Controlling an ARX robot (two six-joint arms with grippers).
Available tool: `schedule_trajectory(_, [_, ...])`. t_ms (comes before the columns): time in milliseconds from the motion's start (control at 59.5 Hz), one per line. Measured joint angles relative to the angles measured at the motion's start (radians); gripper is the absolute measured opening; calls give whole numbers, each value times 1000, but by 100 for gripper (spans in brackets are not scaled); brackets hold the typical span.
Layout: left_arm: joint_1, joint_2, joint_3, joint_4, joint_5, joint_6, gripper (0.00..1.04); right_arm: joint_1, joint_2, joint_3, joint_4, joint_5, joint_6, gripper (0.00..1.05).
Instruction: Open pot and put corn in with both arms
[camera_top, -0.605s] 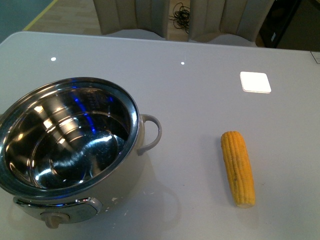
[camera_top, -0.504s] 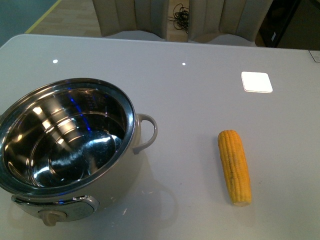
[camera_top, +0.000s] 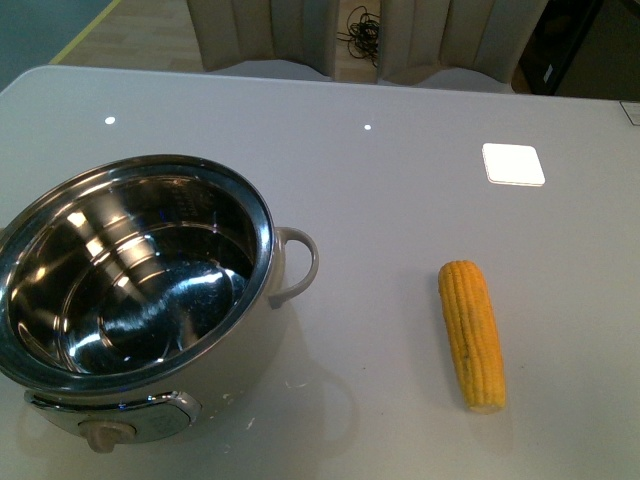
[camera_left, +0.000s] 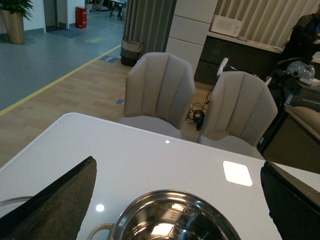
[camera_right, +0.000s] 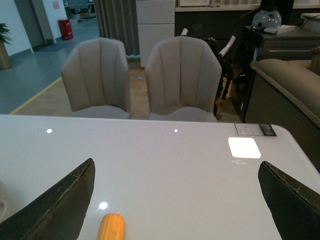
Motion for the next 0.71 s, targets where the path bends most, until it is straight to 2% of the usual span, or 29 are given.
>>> schedule_trajectory(185, [-55, -109, -8, -113, -78, -14, 98, 0, 0, 0, 0, 0, 0, 96])
schedule_trajectory(437, [-61, -146, -9, -154, -92, -17, 98, 0, 0, 0, 0, 0, 0, 96])
schedule_trajectory(521, [8, -182, -31, -158, -15, 73, 83, 0, 0, 0, 0, 0, 0, 96])
schedule_trajectory(706, [30, -214, -79, -151, -9, 156, 51, 0, 0, 0, 0, 0, 0, 96])
